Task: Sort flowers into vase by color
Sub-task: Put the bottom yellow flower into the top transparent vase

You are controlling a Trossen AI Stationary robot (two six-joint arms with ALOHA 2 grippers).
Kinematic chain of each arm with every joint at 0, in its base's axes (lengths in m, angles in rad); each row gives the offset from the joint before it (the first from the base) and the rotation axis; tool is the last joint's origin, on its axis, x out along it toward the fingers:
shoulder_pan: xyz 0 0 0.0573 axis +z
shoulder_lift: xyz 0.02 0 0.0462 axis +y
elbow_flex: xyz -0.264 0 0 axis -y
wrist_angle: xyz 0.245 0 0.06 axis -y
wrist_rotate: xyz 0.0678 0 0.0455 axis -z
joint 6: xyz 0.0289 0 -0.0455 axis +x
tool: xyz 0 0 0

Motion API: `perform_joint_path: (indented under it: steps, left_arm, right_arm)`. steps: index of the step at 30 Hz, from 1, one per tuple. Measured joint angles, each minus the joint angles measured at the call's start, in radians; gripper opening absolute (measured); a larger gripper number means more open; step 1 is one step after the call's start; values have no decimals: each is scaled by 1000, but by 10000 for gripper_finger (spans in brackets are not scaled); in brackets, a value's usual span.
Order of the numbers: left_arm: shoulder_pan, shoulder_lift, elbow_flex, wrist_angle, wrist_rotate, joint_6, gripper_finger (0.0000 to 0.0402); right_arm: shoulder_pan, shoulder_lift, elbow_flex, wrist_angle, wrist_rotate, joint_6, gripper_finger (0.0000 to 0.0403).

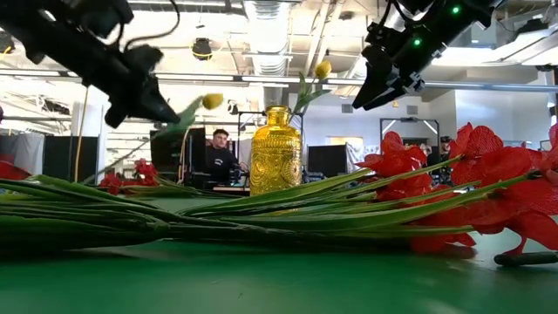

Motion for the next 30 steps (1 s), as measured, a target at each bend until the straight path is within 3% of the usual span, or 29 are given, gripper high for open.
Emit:
perform_joint_path:
  steps: [6,14,22,30]
  left_arm:
    - [0,-133,0,43,-36,69,2]
    - [0,-174,0,310,37,197,2]
    - [0,-60,0,615,151,293,2]
    - [18,175,5,1073,197,408,2]
  right_arm:
    - [2,0,0,0,-1,4,234]
    - [2,0,0,0,-19,11,234]
    - [2,0,0,6,-19,13,234]
    - [2,0,0,19,-47,37,234]
